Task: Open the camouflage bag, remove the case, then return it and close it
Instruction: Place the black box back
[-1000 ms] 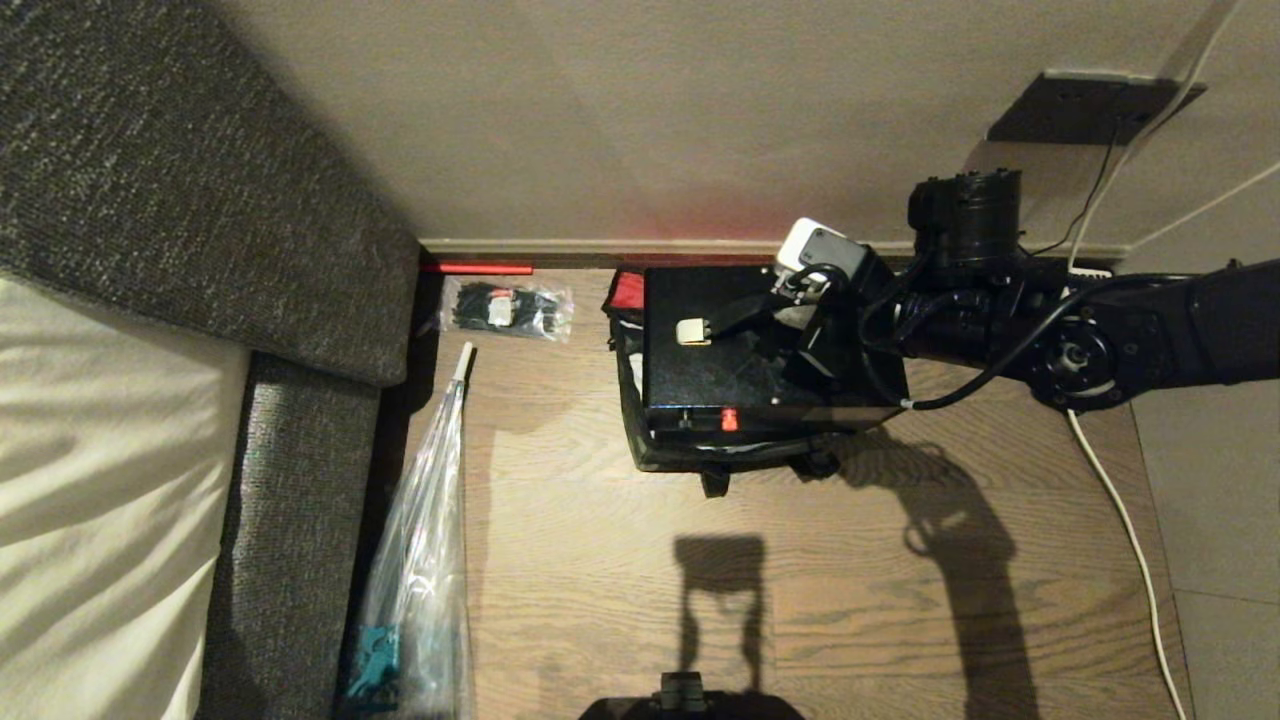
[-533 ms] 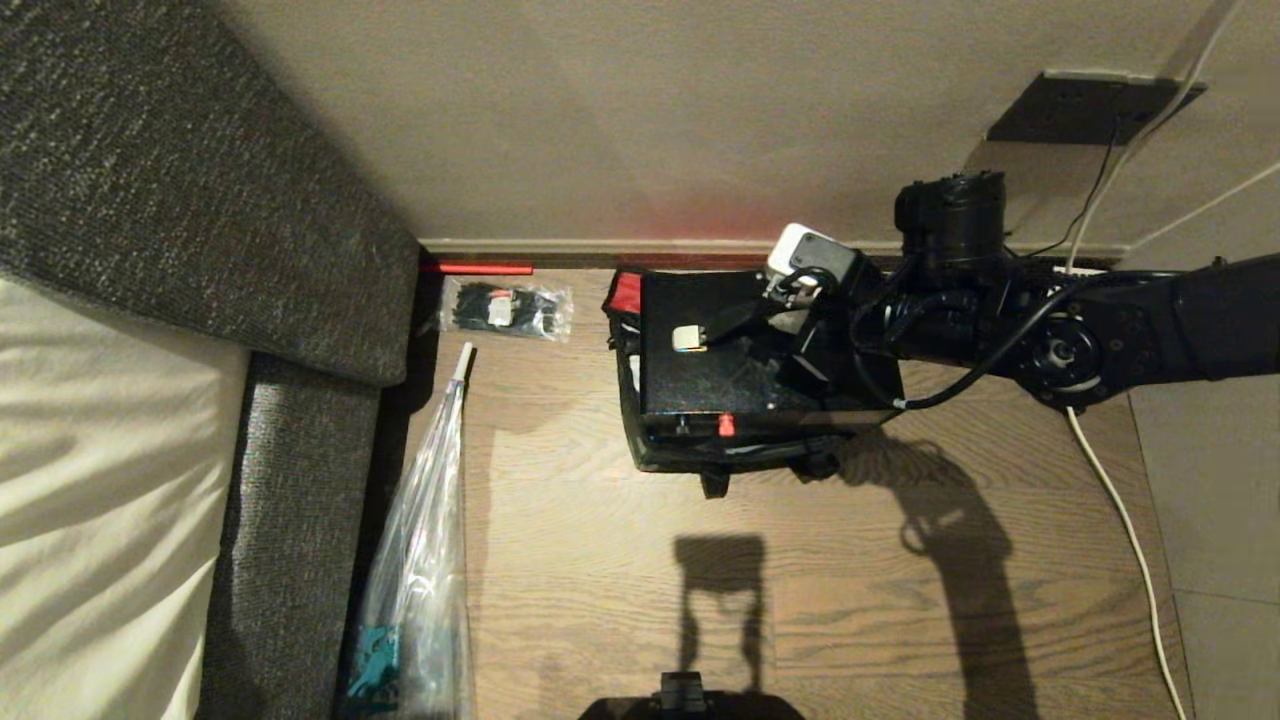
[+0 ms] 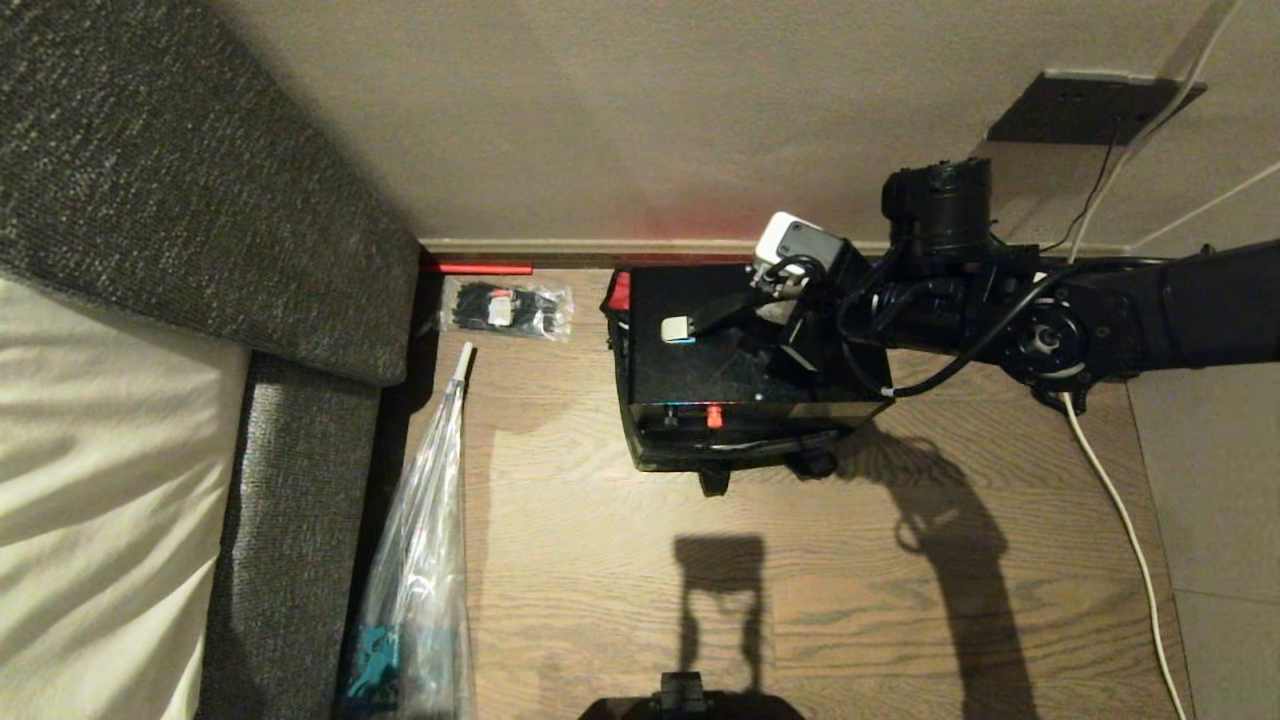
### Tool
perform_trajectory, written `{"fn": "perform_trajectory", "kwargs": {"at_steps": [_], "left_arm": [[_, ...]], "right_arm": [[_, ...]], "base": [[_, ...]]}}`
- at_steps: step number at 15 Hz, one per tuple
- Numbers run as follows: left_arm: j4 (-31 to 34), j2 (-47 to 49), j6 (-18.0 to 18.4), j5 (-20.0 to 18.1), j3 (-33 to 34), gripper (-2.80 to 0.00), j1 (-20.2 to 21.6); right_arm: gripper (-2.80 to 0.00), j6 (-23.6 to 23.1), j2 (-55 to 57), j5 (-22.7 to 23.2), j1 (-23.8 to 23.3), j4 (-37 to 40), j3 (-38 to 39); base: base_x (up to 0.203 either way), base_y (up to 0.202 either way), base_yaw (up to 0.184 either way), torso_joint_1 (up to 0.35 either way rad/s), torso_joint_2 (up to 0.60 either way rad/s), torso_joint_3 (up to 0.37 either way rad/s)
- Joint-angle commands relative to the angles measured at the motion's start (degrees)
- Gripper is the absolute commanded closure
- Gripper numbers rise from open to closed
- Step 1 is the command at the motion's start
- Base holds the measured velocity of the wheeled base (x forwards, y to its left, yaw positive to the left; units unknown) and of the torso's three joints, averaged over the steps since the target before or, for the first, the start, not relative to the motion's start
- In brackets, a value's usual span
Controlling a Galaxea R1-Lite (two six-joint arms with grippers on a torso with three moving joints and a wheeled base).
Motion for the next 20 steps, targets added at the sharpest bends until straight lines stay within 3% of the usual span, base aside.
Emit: {"fn": "perform_trajectory", "kwargs": {"at_steps": [1,20], "left_arm": [[0.0,-0.11,0.02,0.03,0.09,0.0,0.05],[0.0,-0.11,0.02,0.03,0.1,0.0,-0.01]], "right_arm": [[0.0,-0.26,1.49,0.09,0.19,-0.26,-1.01],[0.0,2.45,9.64,0.0,-1.56,-1.84,-2.31]], "base": [[0.0,0.0,0.0,0.0,0.0,0.0],[0.0,0.0,0.0,0.0,0.0,0.0]]}}
